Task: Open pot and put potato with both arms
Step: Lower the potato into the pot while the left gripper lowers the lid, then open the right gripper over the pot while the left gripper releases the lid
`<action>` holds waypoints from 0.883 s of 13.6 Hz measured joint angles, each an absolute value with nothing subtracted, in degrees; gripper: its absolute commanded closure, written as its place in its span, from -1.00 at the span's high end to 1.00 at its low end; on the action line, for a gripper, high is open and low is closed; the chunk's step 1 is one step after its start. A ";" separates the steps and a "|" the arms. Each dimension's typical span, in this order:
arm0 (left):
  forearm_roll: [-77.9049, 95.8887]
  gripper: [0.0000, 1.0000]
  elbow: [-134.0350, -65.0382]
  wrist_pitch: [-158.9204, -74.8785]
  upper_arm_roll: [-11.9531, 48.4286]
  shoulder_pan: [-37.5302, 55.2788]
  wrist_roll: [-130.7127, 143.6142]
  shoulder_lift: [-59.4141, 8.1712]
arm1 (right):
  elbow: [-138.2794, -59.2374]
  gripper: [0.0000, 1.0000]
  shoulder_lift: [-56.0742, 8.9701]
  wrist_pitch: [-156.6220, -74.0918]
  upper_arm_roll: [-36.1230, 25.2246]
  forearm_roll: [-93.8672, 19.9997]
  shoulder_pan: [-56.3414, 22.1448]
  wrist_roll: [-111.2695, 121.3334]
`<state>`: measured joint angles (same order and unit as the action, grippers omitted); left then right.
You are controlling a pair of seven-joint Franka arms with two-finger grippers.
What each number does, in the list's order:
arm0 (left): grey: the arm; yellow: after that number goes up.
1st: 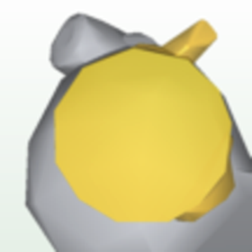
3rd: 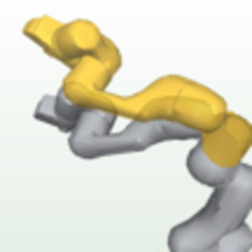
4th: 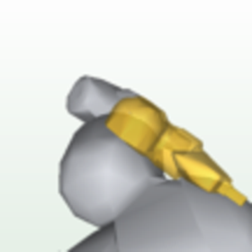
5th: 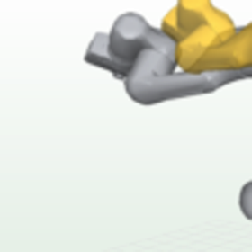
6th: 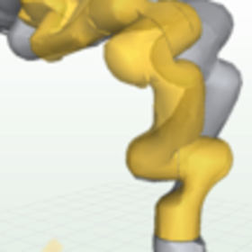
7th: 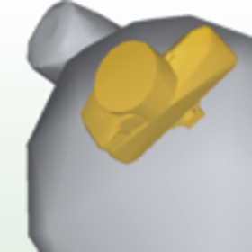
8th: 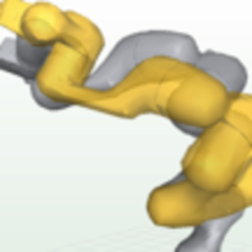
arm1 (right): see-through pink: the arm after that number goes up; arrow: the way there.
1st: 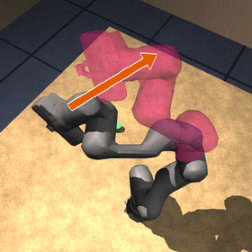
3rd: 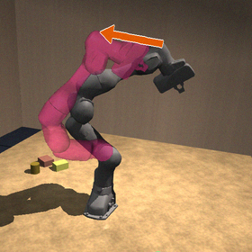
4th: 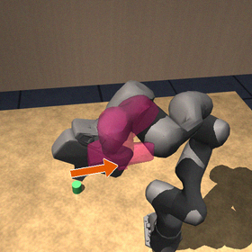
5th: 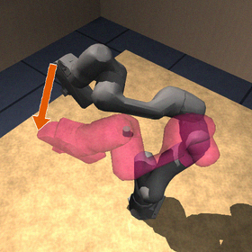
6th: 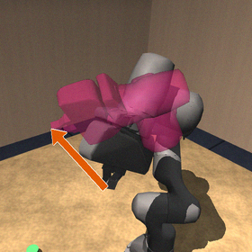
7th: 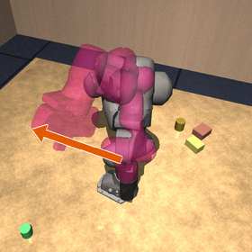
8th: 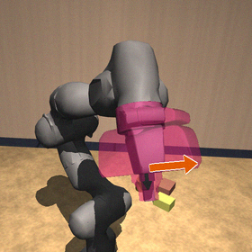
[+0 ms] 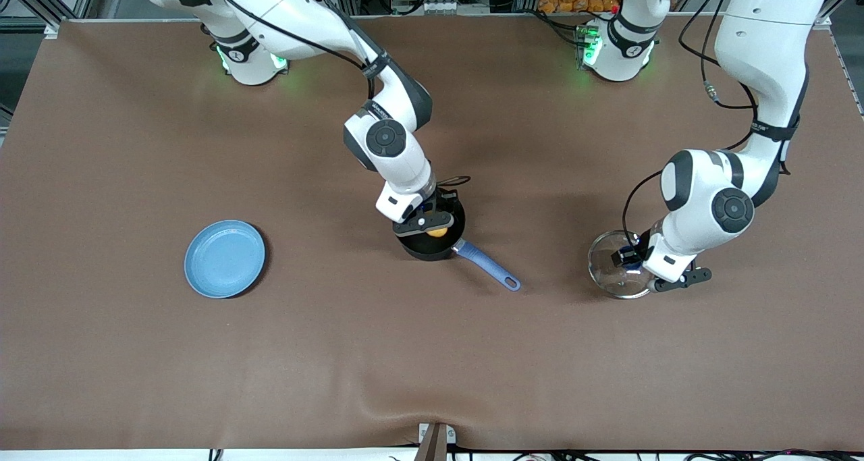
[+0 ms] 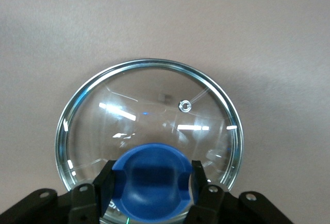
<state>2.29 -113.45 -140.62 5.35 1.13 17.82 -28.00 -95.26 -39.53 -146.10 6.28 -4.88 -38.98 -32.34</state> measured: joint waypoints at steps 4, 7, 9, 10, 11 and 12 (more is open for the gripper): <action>2.29 1.00 -113.49 -140.81 5.35 0.84 17.81 -28.03 | -95.24 -1.00 -41.43 -147.49 6.23 -3.76 -39.07 -32.35; 2.29 1.00 -112.34 -141.40 5.35 0.63 17.81 -26.72 | -95.14 -0.81 -42.20 -147.86 6.01 -3.55 -39.07 -32.38; 2.29 1.00 -111.25 -140.29 5.48 0.68 17.81 -23.46 | -95.12 -0.69 -42.52 -148.19 6.01 -3.55 -39.09 -32.50; 2.29 1.00 -110.12 -137.44 5.59 0.69 17.81 -21.39 | -95.12 -0.67 -42.77 -148.82 6.01 -3.55 -39.10 -32.82; 2.29 1.00 -108.16 -133.19 5.63 0.69 17.81 -19.25 | -95.11 -0.60 -43.07 -149.41 6.01 -3.55 -39.11 -33.13; 2.29 1.00 -105.45 -128.39 5.63 0.69 17.81 -17.44 | -95.05 -0.32 -43.37 -149.89 6.01 -3.55 -39.13 -33.22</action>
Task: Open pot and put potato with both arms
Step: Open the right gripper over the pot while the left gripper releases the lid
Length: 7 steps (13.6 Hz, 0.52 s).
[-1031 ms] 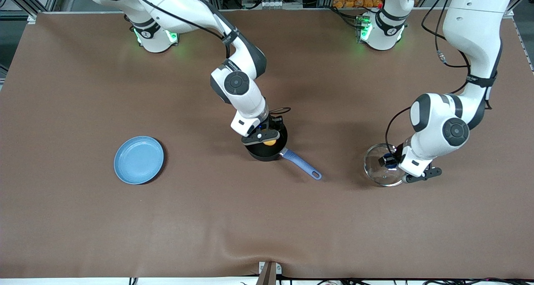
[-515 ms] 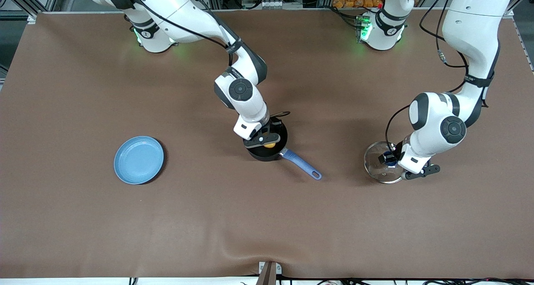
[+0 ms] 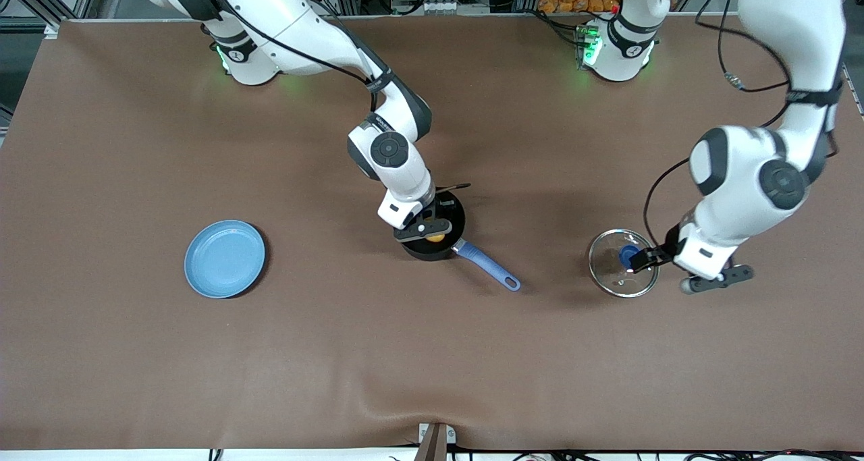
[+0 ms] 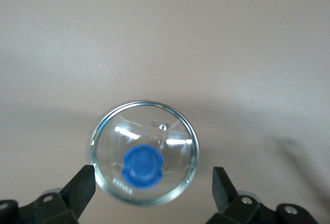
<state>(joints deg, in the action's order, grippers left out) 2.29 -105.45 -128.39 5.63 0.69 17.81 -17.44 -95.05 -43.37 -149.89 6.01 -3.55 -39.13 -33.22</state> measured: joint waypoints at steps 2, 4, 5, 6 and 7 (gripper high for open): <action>2.29 1.00 -98.50 -119.24 5.61 0.69 17.81 -15.24 | -94.62 0.69 -43.66 -150.10 6.01 -3.55 -39.14 -33.31; 0.85 1.00 -92.47 -113.57 5.47 0.62 17.81 -14.93 | -94.07 1.00 -43.73 -150.10 5.98 -3.55 -39.14 -33.39; 0.19 1.00 -90.71 -112.38 5.46 0.52 17.80 -14.87 | -93.87 1.00 -43.74 -150.10 5.93 -3.55 -39.14 -33.40; 0.12 1.00 -89.58 -111.43 5.48 0.50 17.77 -14.65 | -93.55 1.00 -43.74 -150.10 5.86 -3.53 -39.14 -33.40; 0.12 1.00 -88.80 -110.15 5.56 0.54 17.77 -14.07 | -93.13 1.00 -43.74 -150.10 5.74 -3.49 -39.13 -33.38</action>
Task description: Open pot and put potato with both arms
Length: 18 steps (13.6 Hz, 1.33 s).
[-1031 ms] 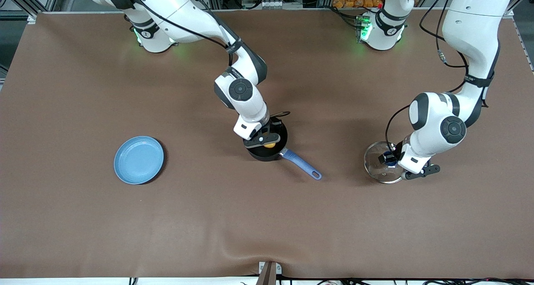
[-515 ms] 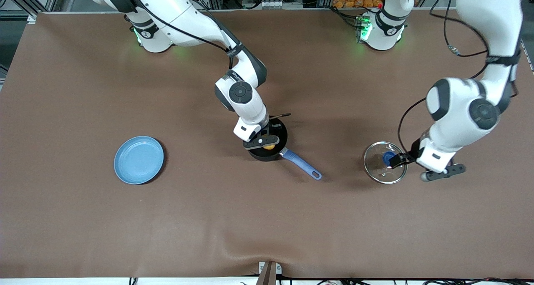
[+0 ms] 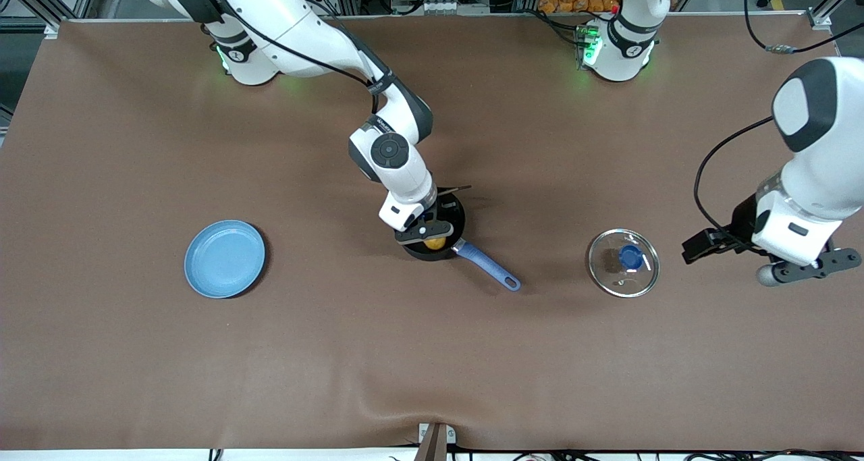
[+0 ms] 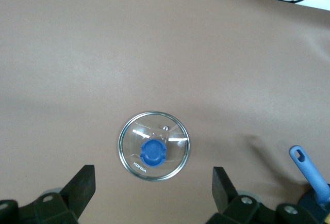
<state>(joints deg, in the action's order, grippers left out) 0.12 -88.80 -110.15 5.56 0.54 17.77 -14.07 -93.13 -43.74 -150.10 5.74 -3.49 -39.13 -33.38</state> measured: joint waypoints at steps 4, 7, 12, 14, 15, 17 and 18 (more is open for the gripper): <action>-0.41 1.00 -86.03 -100.63 6.59 0.99 17.76 -9.71 | -90.17 1.00 -42.92 -145.61 5.15 -2.91 -38.60 -32.97; -0.49 1.00 -85.13 -97.41 8.12 1.08 17.76 -7.79 | -88.11 1.00 -38.85 -136.95 4.90 -2.82 -36.84 -31.28; -0.50 1.00 -84.94 -91.80 9.48 1.09 17.76 -5.55 | -87.60 1.00 -29.64 -120.87 4.73 -2.82 -31.12 -25.50; -0.50 1.00 -85.25 -90.31 9.88 1.09 17.76 -3.59 | -87.58 1.00 -26.34 -114.13 4.51 -2.81 -26.04 -23.95; -0.50 1.00 -85.98 -89.76 9.99 1.09 17.76 -2.38 | -87.59 1.00 -24.98 -111.58 4.41 -2.80 -23.00 -22.96; -0.50 1.00 -88.68 -89.34 10.07 1.10 17.75 0.19 | -87.59 1.00 -22.68 -107.72 4.36 -2.80 -17.30 -17.66; -0.50 1.00 -90.09 -89.32 10.09 1.13 17.74 1.32 | -87.58 1.00 -21.48 -106.00 4.35 -2.81 -15.00 -15.04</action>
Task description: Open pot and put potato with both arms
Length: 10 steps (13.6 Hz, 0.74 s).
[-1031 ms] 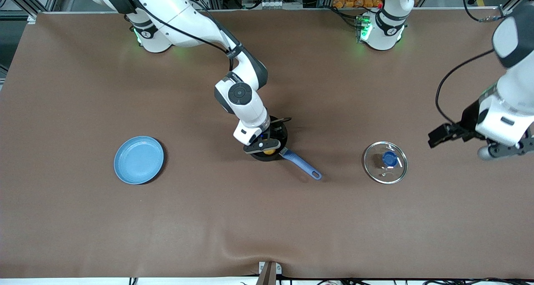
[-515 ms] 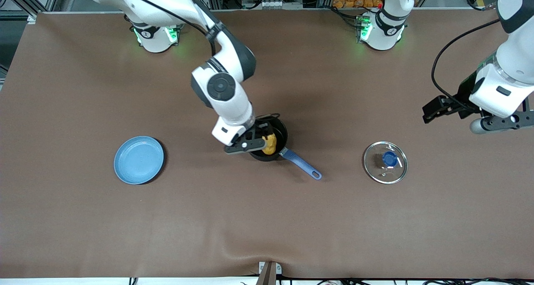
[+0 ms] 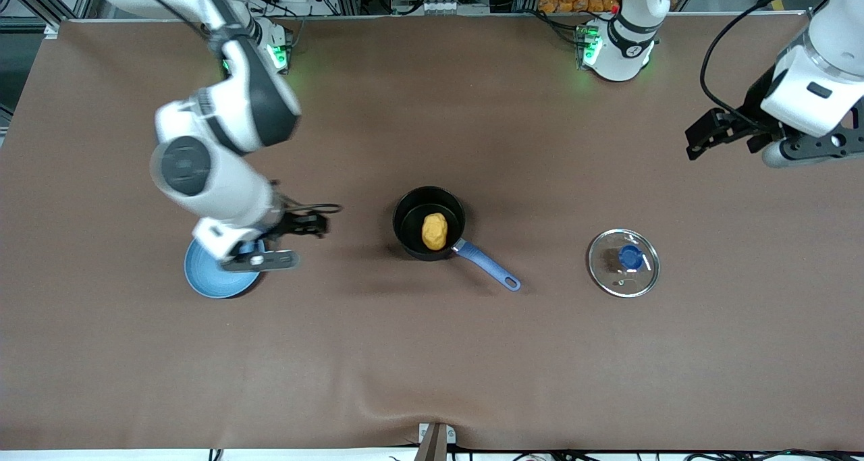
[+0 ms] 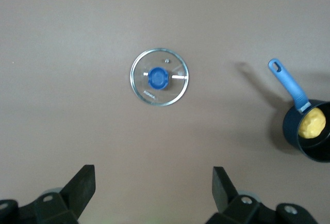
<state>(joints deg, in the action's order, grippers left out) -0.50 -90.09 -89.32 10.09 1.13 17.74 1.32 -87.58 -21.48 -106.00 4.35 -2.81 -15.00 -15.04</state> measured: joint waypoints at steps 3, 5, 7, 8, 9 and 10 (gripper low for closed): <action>-0.50 1.00 -91.79 -89.32 9.81 1.15 17.46 3.00 | -87.54 1.00 -17.08 -101.22 4.36 -2.81 -10.49 -11.75; -0.50 1.00 -91.78 -89.32 8.83 1.14 15.88 3.05 | -87.52 1.00 -13.52 -97.81 3.93 -2.81 -8.96 -10.11; -0.50 1.00 -91.73 -89.32 7.63 0.88 14.20 3.06 | -87.49 1.00 -9.61 -94.29 2.06 -2.81 -8.33 -8.08; -0.50 1.00 -91.65 -89.26 7.42 0.68 13.73 3.06 | -87.50 1.00 -7.71 -92.34 0.98 -2.81 -8.17 -7.20; -0.50 1.00 -91.48 -89.05 7.35 0.57 13.60 3.07 | -87.53 1.00 -6.03 -90.63 -0.07 -2.81 -8.03 -6.15; -0.50 1.00 -91.34 -88.85 7.35 0.55 13.60 3.08 | -87.57 1.00 -4.58 -89.40 -1.20 -2.80 -7.95 -4.78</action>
<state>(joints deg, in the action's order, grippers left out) -0.50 -91.34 -88.85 7.35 0.55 13.60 3.08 -87.57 -4.58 -89.40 -1.20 -2.80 -7.95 -4.78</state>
